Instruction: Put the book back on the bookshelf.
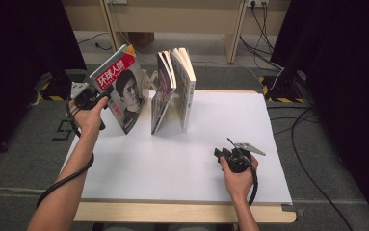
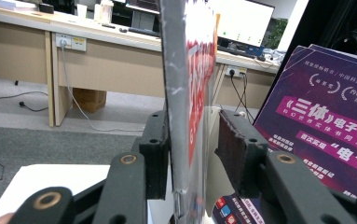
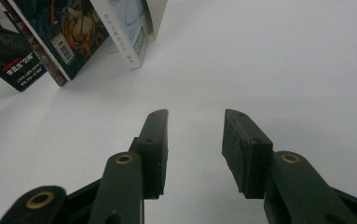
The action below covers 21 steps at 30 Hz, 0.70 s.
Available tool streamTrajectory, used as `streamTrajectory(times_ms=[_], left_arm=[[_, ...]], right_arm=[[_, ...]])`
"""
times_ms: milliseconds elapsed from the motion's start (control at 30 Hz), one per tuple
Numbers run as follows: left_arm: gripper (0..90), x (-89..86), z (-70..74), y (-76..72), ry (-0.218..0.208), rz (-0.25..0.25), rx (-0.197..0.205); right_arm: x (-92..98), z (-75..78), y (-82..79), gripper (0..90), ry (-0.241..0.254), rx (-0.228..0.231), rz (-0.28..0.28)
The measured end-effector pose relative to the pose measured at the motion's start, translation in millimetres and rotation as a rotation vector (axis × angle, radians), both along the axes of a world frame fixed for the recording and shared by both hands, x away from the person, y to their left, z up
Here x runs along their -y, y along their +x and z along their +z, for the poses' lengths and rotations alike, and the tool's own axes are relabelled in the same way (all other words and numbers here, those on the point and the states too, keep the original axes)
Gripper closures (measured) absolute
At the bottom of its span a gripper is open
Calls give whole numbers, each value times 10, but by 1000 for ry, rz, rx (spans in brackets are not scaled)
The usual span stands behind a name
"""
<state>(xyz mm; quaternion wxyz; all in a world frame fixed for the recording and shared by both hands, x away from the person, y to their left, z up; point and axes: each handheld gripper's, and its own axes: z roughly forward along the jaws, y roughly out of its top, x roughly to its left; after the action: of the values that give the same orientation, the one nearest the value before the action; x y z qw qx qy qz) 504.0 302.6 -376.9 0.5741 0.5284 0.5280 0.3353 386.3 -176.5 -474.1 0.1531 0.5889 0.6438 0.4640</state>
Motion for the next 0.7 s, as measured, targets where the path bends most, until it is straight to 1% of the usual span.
streamTrajectory(times_ms=[167, 233, 267, 300, 533, 700], left_arm=[[599, -21, -9, -20, -16, 2, -4], [591, -30, -12, -26, -26, 0, -4], [590, -36, -13, -30, -31, 0, -4], [586, -41, -13, -37, -38, 0, -6], [549, -74, -21, -60, -47, 1, -16], [522, -90, -15, -90, -61, -3, -19]], right_arm=[[-5, 0, -2, 611, 6, -2, -3], [0, -4, 1, 611, -6, 4, 0], [-5, -6, 2, 611, -1, 2, 1], [-2, -4, 1, 611, -7, 1, 2], [-8, -5, -4, 611, 4, -6, -3], [-9, -10, 0, 611, -6, -3, 3]])
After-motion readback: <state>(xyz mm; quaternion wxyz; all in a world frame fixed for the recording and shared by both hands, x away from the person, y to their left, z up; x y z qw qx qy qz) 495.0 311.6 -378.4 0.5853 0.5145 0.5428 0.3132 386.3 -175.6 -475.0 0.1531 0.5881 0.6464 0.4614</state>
